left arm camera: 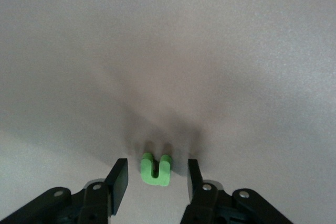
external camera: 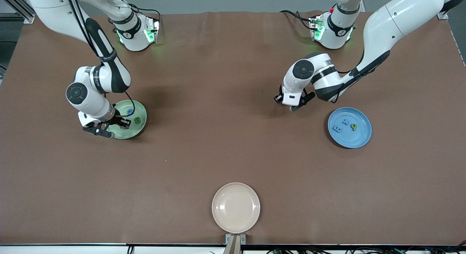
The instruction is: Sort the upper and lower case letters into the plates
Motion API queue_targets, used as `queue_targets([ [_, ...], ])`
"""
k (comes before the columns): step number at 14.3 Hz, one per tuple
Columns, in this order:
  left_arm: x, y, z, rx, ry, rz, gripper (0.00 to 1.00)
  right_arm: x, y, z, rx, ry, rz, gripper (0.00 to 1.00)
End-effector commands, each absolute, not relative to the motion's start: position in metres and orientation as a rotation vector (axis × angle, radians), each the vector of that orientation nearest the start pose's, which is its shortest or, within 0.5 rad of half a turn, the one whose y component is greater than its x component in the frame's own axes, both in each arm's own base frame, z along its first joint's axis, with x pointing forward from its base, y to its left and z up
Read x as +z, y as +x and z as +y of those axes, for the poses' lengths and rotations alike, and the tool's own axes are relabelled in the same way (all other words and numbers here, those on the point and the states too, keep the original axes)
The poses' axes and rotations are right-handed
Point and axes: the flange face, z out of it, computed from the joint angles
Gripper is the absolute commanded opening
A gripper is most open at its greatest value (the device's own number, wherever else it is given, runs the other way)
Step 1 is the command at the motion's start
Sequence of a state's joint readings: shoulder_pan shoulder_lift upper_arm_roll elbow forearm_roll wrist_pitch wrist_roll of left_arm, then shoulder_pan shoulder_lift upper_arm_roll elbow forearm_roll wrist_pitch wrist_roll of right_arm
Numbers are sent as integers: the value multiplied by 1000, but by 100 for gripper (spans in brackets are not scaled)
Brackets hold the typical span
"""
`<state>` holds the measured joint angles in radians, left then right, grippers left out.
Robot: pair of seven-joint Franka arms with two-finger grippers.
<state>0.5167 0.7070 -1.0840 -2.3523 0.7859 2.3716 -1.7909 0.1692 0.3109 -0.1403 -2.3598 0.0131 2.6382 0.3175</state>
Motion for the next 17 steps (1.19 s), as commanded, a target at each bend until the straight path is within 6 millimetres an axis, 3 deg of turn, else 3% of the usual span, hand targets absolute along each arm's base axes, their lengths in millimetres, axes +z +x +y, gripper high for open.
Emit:
queue_targets([
  [1,177,376,-296,244,-2925,-944,53,198,511,7,28,-3149,437,71],
  [2,175,375,-296,245,-2923,-942,53,198,511,6,33,-3150,432,100],
  [5,174,374,-297,244,-2921,-933,50,214,517,8,35,-3155,366,100],
  [7,173,374,-296,233,-2922,-926,46,243,538,7,77,-3166,254,100],
  [11,173,375,-295,230,-2922,-924,38,313,585,-21,202,-3173,90,100],
  [14,170,376,-292,217,-2922,-916,30,360,603,-30,218,-3218,25,100],
  [17,170,378,-291,212,-2921,-917,20,422,616,-31,288,-3219,37,100],
])
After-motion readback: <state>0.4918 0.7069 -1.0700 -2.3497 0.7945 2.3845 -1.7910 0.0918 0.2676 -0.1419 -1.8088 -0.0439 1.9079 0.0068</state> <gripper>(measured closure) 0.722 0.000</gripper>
